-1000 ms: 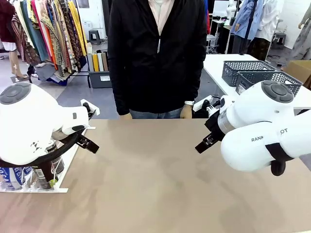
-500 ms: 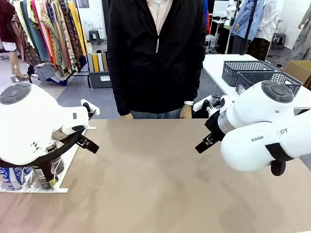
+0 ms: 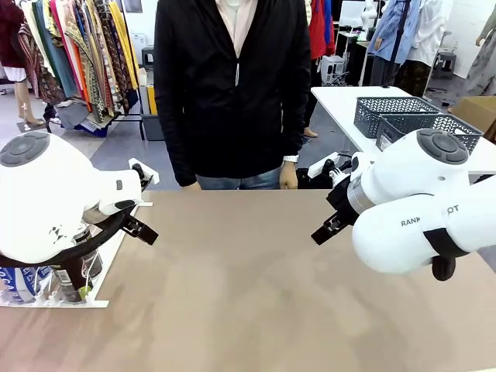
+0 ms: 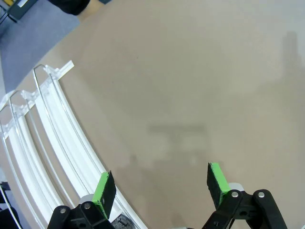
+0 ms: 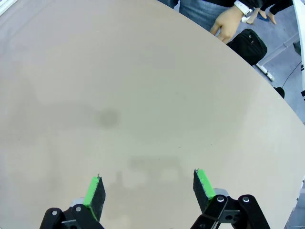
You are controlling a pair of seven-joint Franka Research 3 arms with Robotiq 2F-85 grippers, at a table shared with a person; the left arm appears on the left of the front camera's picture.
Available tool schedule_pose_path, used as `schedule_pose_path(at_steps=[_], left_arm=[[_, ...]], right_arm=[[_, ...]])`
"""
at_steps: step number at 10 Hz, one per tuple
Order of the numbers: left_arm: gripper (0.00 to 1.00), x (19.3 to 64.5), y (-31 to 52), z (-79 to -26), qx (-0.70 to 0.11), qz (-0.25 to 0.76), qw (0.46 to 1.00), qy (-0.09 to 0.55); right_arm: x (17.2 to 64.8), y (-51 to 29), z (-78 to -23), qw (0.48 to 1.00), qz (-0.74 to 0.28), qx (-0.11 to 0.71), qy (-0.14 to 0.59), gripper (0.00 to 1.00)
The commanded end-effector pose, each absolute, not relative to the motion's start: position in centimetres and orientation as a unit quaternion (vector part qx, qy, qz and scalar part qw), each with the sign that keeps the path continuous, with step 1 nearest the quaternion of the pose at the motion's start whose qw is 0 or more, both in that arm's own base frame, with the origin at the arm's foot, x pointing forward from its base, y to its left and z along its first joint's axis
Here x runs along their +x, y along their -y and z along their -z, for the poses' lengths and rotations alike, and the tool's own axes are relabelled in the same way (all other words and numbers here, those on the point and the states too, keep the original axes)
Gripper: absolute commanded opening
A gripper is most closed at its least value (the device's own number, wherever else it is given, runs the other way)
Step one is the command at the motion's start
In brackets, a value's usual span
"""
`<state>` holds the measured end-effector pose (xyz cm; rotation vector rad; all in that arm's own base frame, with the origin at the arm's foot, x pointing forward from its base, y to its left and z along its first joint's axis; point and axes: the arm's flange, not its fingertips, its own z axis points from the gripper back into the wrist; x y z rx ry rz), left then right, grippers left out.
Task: Retrieve and store the cans from the dispenser.
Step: Pick up one can from the Automatic Can Dispenser and place it in the middle of the table.
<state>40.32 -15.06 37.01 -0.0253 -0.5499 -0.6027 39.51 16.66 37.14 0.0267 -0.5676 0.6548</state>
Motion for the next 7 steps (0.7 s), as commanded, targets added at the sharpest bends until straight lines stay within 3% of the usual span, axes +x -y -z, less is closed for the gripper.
schedule_pose_path(at_steps=[1, 2, 4, 6, 7], left_arm=[[1.0, 39.7, 14.8, -38.6, -0.065, 0.313, 0.934, 0.159], [1.0, 38.1, 14.2, -41.4, -0.121, 0.333, 0.93, 0.097], [1.0, 35.2, 13.5, -47.0, -0.283, 0.251, 0.922, 0.089], [1.0, 32.1, 8.1, -52.1, -0.417, 0.252, 0.86, 0.15], [1.0, 30.3, 3.0, -54.2, -0.479, 0.23, 0.821, 0.207]], right_arm=[[39.1, -15.7, -38.5, 0.938, -0.292, 0.096, 0.162, 1.0], [37.9, -14.6, -41.1, 0.956, -0.208, 0.181, 0.101, 1.0], [35.2, -11.3, -45.7, 0.941, -0.125, 0.289, 0.127, 1.0], [30.0, -5.7, -51.1, 0.854, -0.172, 0.473, 0.131, 1.0], [27.8, -1.3, -53.0, 0.798, -0.152, 0.555, 0.179, 1.0]])
